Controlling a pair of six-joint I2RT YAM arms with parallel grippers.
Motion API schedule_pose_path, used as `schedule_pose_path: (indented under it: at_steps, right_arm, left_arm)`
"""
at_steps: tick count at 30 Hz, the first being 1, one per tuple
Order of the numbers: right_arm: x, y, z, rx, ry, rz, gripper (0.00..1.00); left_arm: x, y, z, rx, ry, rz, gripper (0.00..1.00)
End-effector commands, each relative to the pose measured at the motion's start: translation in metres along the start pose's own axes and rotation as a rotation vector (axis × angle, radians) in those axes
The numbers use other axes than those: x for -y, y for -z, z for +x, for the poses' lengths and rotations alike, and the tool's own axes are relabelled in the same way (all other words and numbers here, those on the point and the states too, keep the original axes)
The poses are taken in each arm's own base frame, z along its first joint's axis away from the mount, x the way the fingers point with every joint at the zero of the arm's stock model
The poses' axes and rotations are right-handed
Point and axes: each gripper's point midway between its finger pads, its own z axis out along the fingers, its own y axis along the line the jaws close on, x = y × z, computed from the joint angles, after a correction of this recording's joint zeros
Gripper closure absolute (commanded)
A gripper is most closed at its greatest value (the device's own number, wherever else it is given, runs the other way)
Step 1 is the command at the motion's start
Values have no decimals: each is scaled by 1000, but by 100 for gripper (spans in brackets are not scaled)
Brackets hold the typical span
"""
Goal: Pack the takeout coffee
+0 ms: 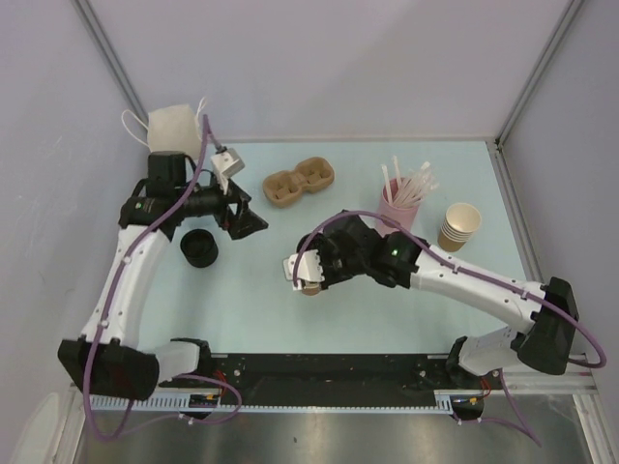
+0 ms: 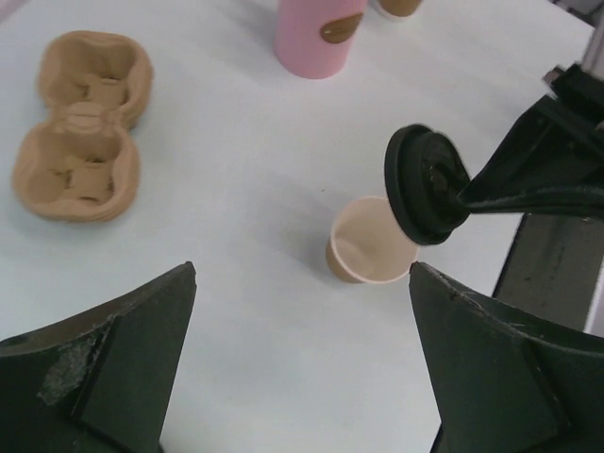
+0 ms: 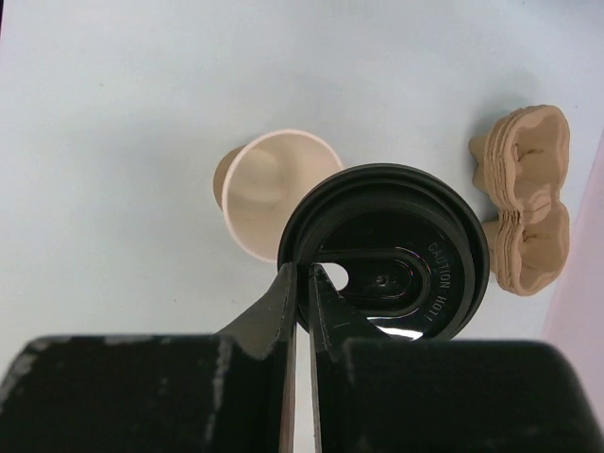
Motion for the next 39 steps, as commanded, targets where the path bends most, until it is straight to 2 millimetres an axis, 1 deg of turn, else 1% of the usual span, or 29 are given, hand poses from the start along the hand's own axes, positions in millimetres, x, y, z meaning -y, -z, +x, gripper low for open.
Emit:
schedule_pose_path:
  at_steps: [1, 2, 3, 4, 5, 6, 7, 8, 9, 10, 11, 12, 13, 14, 16, 17, 19, 20, 21, 23, 25, 26, 28, 29, 33, 39]
  right_arm:
    - [12, 11, -15, 91, -127, -82, 100]
    - [15, 12, -15, 98, -147, -91, 100]
    - [13, 11, -18, 117, -166, -118, 100]
    - [12, 6, -10, 98, -207, -149, 100]
    - [17, 8, -16, 123, -222, -162, 100]
    - [17, 6, -16, 121, -238, -178, 100]
    - [14, -1, -8, 94, -270, -213, 100]
    - [19, -1, -13, 107, -287, -216, 100]
    - [21, -4, -12, 99, -302, -224, 100]
    - [18, -6, -9, 78, -323, -247, 100]
    - [15, -16, -4, 55, -343, -278, 100]
    - [20, -16, -9, 58, -344, -278, 100]
    - [16, -18, -7, 41, -357, -309, 100]
    - [14, -24, -5, 29, -366, -325, 100]
    - [16, -28, -2, 13, -371, -316, 100]
    - [17, -31, 2, -3, -373, -310, 100]
    - [16, -30, 7, -15, -386, -317, 100]
    - [14, -29, 6, -4, -391, -333, 100]
    - [15, -28, 9, -1, -406, -339, 100]
    - [12, -30, 12, 0, -420, -351, 100]
    - [13, -34, 15, 1, -431, -347, 100]
    - [13, -35, 15, 3, -434, -347, 100]
    - [13, -40, 14, 7, -446, -356, 100]
    - [14, -41, 11, 15, -445, -358, 100]
    - [11, -48, 11, -3, -442, -362, 100]
    - [1, -55, 17, -27, -458, -390, 100]
  left_arm:
    - [-2, 26, -28, 202, -93, -98, 1]
    - [7, 37, -33, 244, -143, -119, 0]
    - [7, 36, -28, 265, -177, -132, 1]
    - [11, 38, -26, 280, -207, -140, 1]
    - [20, 41, -19, 295, -236, -147, 1]
    - [22, 43, -20, 312, -275, -160, 1]
    - [25, 45, -18, 320, -292, -166, 1]
    - [27, 43, -9, 318, -291, -167, 1]
    - [33, 47, -9, 330, -327, -174, 1]
    - [35, 47, -6, 331, -339, -176, 1]
    - [35, 45, 1, 325, -336, -175, 1]
    - [39, 47, 1, 328, -362, -174, 1]
    - [41, 45, 8, 311, -356, -161, 1]
    - [41, 44, 10, 303, -363, -156, 1]
    - [42, 42, 17, 280, -349, -143, 1]
    - [44, 44, 16, 271, -354, -138, 1]
    - [44, 43, 19, 244, -366, -122, 1]
    - [47, 44, 25, 214, -347, -109, 1]
    - [47, 43, 27, 204, -368, -107, 1]
    - [43, 42, 36, 182, -354, -121, 0]
    - [34, 44, 37, 186, -332, -187, 0]
    - [31, 42, 42, 187, -298, -203, 1]
    - [29, 43, 41, 201, -320, -226, 1]
    - [32, 43, 44, 210, -326, -225, 1]
    - [41, 41, 52, 213, -350, -186, 1]
    - [38, 32, 62, 188, -325, -147, 1]
